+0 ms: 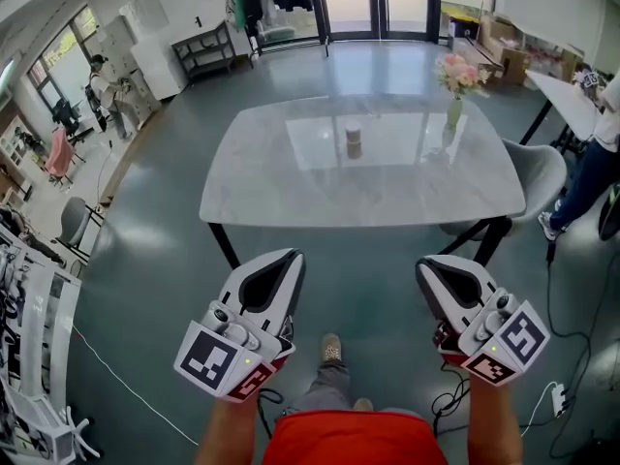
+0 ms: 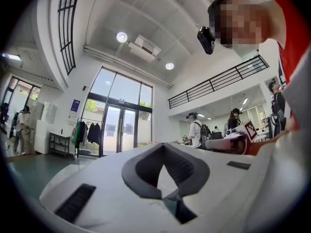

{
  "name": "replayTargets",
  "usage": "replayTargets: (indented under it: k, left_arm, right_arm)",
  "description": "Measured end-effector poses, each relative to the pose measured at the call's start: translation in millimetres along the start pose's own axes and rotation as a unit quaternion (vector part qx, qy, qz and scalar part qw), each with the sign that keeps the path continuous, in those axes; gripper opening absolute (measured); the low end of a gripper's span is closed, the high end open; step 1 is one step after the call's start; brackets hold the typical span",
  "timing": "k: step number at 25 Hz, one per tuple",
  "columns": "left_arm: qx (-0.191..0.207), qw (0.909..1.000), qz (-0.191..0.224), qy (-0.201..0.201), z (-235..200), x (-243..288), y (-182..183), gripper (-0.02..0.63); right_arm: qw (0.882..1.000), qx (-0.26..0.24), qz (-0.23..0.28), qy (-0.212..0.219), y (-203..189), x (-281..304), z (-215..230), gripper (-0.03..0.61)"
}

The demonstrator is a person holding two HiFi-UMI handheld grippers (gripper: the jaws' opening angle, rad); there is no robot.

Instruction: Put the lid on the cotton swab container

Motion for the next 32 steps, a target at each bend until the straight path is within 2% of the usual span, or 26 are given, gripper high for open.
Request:
replayTargets:
  k: [8,12,15,18,20,22,32]
  left_arm:
    - [0.028,0.9996,-0.002,-0.009,-87,45,-3,0.017]
    - [0.016,0.9992,-0.018,-0.031,-133,66,-10,0.017]
    - [0.014,0.9992,-0.001,-0.038,-163,83,-13,0.017]
    - [0.003,0.9986,-0.022,-0.048,-189,92,-25,0.017]
    - [0.0,0.9988,-0.013,-0.047,-206,101,-27,0.015]
    - [-0.003,0.999,0.001,-0.045,-219,112,-27,0.015]
    - [-0.014,0.9989,-0.002,-0.044,-251,162,-32,0.017]
  right_arm:
    - [1.0,0.008,0.0,-0.011,-1,85,46,0.018]
    - [1.0,0.008,0.0,-0.02,-3,133,63,0.018]
    - [1.0,0.01,0.003,-0.03,-6,158,76,0.018]
    - [0.999,0.008,0.001,-0.037,-10,179,85,0.018]
    - [0.999,0.006,-0.002,-0.039,-11,191,92,0.018]
    - [0.999,0.005,-0.006,-0.041,-11,199,101,0.018]
    - [0.999,0.014,-0.004,-0.042,-9,223,155,0.018]
Point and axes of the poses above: the fingertips, and each gripper's own axes: x forward along the fingers, z to its right, y out of its top, the point moved 5 cm from there along -x, backward along the fingers, and after that the axes turned 7 degrees about -y, right-handed, at the moved point
